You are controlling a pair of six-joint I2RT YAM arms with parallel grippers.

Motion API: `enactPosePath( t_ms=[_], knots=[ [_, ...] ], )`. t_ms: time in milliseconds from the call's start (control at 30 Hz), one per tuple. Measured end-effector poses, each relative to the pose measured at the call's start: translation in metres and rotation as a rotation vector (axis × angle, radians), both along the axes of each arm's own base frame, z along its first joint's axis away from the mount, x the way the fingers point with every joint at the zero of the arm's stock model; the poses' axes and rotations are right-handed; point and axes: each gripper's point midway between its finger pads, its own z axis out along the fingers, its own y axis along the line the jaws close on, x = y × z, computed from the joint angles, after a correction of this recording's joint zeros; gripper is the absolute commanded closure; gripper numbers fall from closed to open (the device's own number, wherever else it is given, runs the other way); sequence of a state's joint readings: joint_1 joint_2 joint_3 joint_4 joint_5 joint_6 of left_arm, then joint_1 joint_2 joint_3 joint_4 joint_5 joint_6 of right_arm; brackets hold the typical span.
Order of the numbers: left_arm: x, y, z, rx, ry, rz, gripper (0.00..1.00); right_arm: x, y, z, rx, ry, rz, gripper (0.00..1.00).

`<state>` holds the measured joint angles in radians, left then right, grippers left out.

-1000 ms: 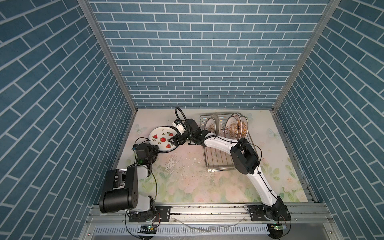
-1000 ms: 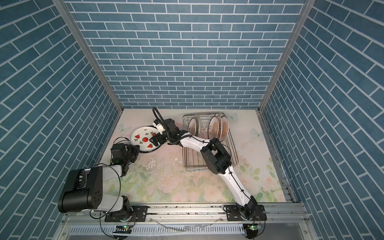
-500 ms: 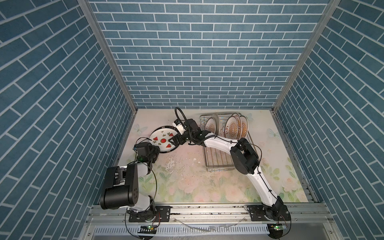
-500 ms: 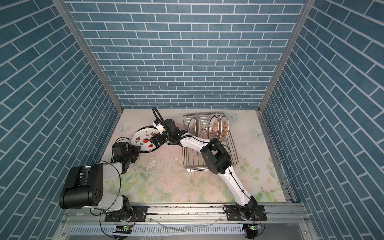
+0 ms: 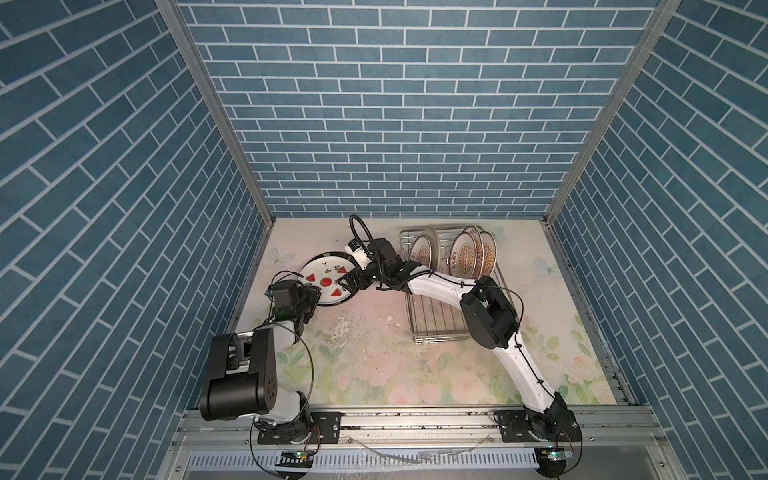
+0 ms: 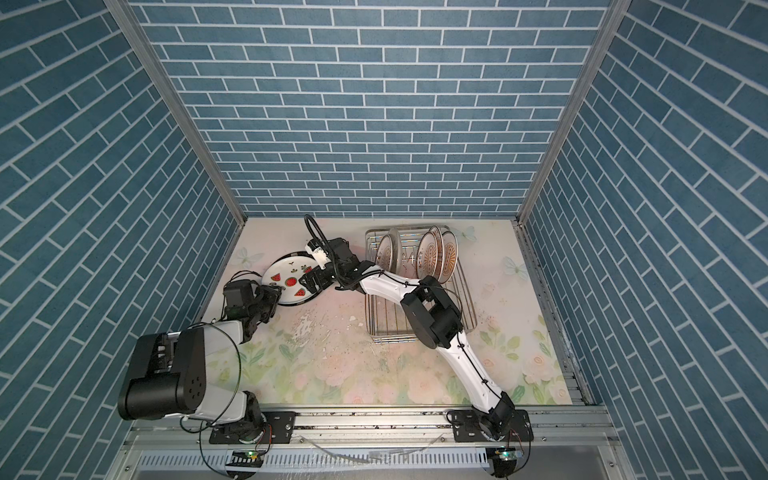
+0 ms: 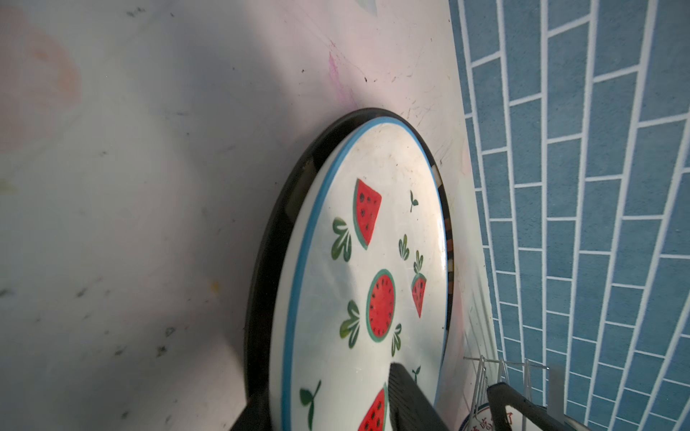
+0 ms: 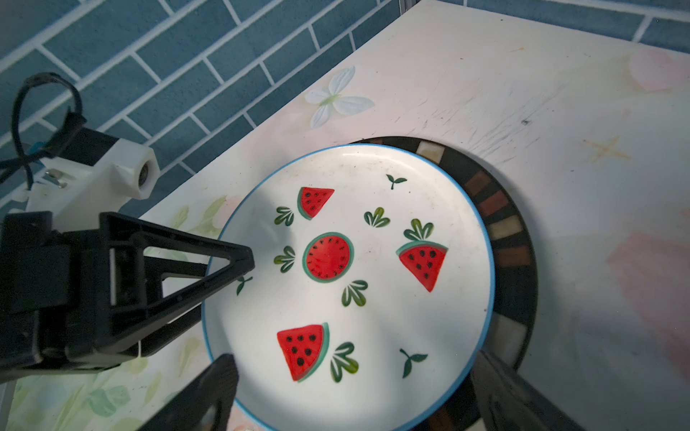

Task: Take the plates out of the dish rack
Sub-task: 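Lower the watermelon plate flat onto the dark-rimmed plate with the left gripper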

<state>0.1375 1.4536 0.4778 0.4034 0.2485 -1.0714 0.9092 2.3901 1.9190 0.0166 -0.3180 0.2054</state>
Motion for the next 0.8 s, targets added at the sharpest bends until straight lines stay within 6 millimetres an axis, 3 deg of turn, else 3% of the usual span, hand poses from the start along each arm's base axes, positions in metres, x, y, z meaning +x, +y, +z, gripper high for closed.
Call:
enactPosePath(
  t_ms=[67, 167, 400, 600, 800],
  knots=[
    [-0.001, 0.002, 0.002, 0.02, 0.012, -0.003, 0.36, 0.0, 0.0, 0.0, 0.0, 0.0, 0.0, 0.01],
    [-0.001, 0.005, 0.01, 0.04, 0.007, 0.006, 0.3, 0.0, 0.0, 0.0, 0.0, 0.0, 0.0, 0.01],
    [-0.002, 0.01, 0.013, 0.07, 0.027, 0.023, 0.29, 0.0, 0.0, -0.001, -0.001, 0.001, 0.0, 0.01],
    [-0.002, 0.013, 0.014, 0.085, 0.035, 0.032, 0.29, -0.004, -0.005, -0.015, -0.022, 0.017, 0.001, 0.01],
    [-0.002, 0.017, 0.028, 0.113, 0.004, 0.046, 0.11, -0.005, -0.006, -0.013, -0.022, 0.017, 0.001, 0.01]
  ],
)
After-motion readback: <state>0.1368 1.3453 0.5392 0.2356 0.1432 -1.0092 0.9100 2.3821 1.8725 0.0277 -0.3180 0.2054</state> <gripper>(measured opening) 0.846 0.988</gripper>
